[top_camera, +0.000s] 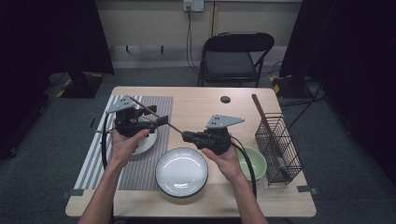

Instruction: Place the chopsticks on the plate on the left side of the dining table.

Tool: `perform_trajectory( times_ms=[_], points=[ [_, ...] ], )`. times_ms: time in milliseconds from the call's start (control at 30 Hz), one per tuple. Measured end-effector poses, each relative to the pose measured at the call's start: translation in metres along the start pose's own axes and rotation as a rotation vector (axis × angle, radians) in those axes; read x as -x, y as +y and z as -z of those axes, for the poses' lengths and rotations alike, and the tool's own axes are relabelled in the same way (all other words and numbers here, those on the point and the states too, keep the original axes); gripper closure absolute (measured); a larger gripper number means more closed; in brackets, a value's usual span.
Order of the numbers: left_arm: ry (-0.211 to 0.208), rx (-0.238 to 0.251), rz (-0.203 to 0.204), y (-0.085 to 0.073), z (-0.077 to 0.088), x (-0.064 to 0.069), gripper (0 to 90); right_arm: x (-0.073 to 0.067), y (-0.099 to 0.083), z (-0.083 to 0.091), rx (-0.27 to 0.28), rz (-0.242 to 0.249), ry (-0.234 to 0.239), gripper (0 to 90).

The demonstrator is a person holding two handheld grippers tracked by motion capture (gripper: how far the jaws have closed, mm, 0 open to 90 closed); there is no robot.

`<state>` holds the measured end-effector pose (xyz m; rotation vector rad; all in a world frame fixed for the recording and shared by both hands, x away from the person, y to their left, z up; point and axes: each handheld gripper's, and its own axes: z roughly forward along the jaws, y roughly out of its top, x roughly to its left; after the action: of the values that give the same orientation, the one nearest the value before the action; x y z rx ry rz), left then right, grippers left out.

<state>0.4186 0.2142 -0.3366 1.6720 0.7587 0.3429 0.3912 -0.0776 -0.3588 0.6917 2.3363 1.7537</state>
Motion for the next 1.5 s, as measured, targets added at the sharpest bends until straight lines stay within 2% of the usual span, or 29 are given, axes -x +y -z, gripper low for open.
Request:
perform_trajectory(
  times_ms=[167,367,467,600,767,1000,1100,1233,1500],
  points=[
    [0.027,0.02,0.007,0.002,0.009,-0.007,26.2,-0.001,-0.003,0.003,-0.002,0.002,0.004,85.9],
    [0.069,0.064,0.057,0.004,0.03,-0.025,26.5,-0.003,-0.006,0.006,-0.014,0.008,0.008,86.0],
    [0.091,0.062,0.06,0.005,0.038,-0.03,26.4,-0.003,-0.007,0.007,-0.014,0.003,0.008,86.0],
    [0.104,0.059,0.044,0.005,0.041,-0.033,25.7,-0.004,-0.007,0.004,-0.017,0.008,0.01,86.0],
    [0.128,0.066,0.045,0.004,0.041,-0.035,26.9,-0.005,-0.008,0.0,-0.042,0.016,0.022,86.0],
    [0.152,0.034,0.022,-0.001,0.039,-0.037,27.5,-0.007,-0.003,0.006,-0.03,0.028,0.014,86.0],
    [0.182,0.018,0.005,-0.004,0.037,-0.038,28.3,-0.007,0.0,0.01,-0.017,0.028,0.023,86.2],
    [0.16,-0.001,0.008,-0.01,0.03,-0.036,28.4,-0.006,-0.001,0.01,-0.039,0.032,0.016,86.2],
    [0.157,-0.032,-0.011,-0.013,0.023,-0.034,29.1,-0.005,0.001,0.011,-0.054,0.024,0.009,86.3]
  ],
)
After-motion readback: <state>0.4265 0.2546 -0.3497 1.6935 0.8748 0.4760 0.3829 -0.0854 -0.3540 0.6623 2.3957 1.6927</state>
